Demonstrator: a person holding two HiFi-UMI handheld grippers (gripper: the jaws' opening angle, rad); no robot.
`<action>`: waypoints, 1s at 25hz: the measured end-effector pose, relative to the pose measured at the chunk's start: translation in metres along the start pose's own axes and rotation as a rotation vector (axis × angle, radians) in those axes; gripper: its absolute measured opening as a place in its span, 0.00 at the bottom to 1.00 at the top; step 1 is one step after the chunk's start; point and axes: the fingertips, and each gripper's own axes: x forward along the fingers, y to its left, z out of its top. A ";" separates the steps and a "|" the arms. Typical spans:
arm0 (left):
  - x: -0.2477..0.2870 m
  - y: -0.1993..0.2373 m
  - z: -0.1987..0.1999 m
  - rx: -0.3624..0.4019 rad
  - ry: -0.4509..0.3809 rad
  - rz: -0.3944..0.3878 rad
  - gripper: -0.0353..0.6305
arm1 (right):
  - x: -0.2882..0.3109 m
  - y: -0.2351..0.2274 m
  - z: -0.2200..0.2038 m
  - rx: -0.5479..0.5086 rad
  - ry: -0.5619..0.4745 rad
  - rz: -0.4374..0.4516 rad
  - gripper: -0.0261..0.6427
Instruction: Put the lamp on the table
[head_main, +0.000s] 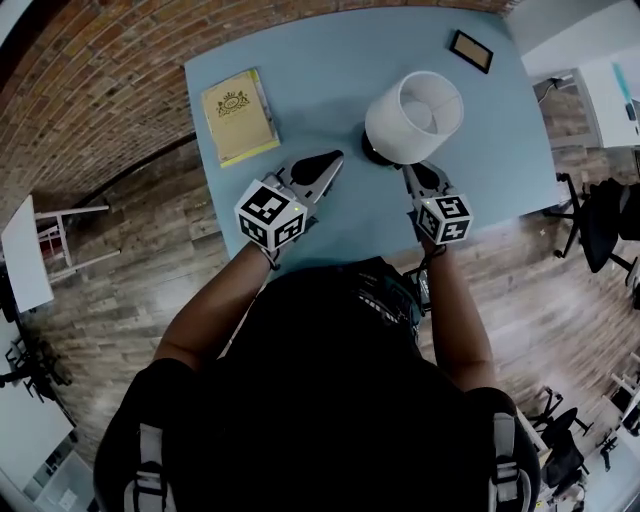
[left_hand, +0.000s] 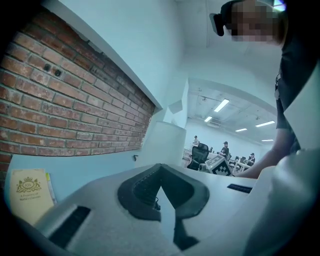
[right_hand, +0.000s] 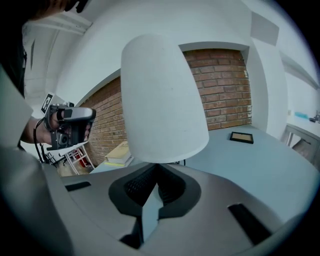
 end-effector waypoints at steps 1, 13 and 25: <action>-0.003 -0.005 0.001 0.007 -0.005 -0.009 0.07 | -0.006 0.003 0.000 0.002 -0.005 -0.004 0.06; -0.045 -0.064 0.003 0.030 -0.057 -0.081 0.07 | -0.098 0.051 0.016 -0.029 -0.113 -0.054 0.06; -0.046 -0.120 0.010 0.044 -0.103 -0.058 0.07 | -0.178 0.075 0.037 -0.026 -0.193 0.011 0.06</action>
